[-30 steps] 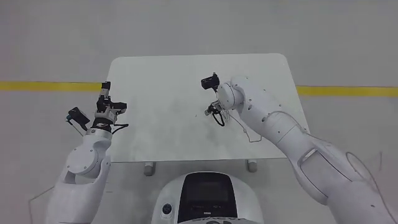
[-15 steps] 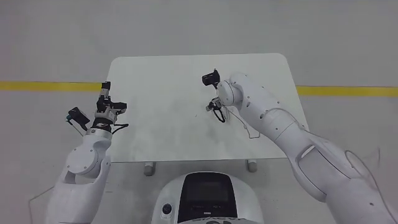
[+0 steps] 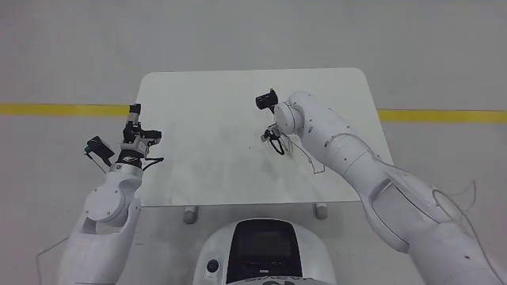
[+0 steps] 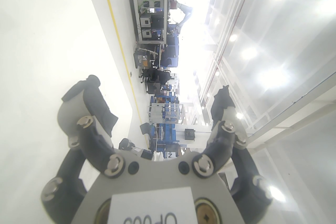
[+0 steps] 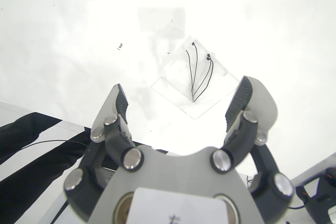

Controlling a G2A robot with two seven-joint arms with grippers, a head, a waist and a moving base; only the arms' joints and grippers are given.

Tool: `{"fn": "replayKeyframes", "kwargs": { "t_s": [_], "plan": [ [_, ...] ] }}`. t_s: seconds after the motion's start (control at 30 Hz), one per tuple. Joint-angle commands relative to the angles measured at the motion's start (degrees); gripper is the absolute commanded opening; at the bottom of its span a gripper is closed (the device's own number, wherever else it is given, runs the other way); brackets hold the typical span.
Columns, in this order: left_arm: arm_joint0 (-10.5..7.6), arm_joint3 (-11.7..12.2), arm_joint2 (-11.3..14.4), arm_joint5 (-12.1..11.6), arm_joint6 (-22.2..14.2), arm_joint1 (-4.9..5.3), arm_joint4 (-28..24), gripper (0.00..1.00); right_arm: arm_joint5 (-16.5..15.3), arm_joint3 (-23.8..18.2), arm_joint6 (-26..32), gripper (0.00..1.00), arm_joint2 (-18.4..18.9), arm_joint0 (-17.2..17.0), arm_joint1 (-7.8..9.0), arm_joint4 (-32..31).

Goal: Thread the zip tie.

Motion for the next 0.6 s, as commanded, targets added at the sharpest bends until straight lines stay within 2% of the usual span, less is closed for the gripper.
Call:
{"fn": "replayKeyframes", "kwargs": {
  "t_s": [0.0, 0.17, 0.2, 0.23, 0.27, 0.37, 0.4, 0.43, 0.57],
  "plan": [
    [0.0, 0.0, 0.0, 0.0, 0.0, 0.0, 0.0, 1.0, -0.2, -0.1, -1.4, 1.0, 0.0, -0.6, 0.09, -0.9],
    [0.0, 0.0, 0.0, 0.0, 0.0, 0.0, 0.0, 1.0, 1.7, 1.0, -1.8, 1.0, 0.6, -0.9, 0.02, -2.4],
    [0.0, 0.0, 0.0, 0.0, 0.0, 0.0, 0.0, 1.0, 2.1, 1.1, -2.0, 0.9, 0.8, -0.9, -0.01, -2.6],
    [0.0, 0.0, 0.0, 0.0, 0.0, 0.0, 0.0, 1.0, 2.3, 1.1, -2.0, 0.46, 0.8, -0.9, -0.03, -3.1],
    [0.0, 0.0, 0.0, 0.0, 0.0, 0.0, 0.0, 1.0, 2.6, 1.0, -1.9, 0.42, 0.7, -0.8, -0.03, -4.0],
    [0.0, 0.0, 0.0, 0.0, 0.0, 0.0, 0.0, 1.0, 3.0, 0.4, -1.1, 0.22, 0.9, -1.0, 0.08, -5.3],
    [0.0, 0.0, 0.0, 0.0, 0.0, 0.0, 0.0, 1.0, 2.8, 0.1, -0.7, 0.05, 1.1, -1.1, 0.19, -5.8],
    [0.0, 0.0, 0.0, 0.0, 0.0, 0.0, 0.0, 1.0, 2.6, -0.2, -0.4, 0.0, 1.2, -1.2, 0.27, -5.9],
    [0.0, 0.0, 0.0, 0.0, 0.0, 0.0, 0.0, 1.0, 1.5, -1.6, 0.7, 0.0, 2.0, -1.9, 0.57, -6.4]
  ]
}}
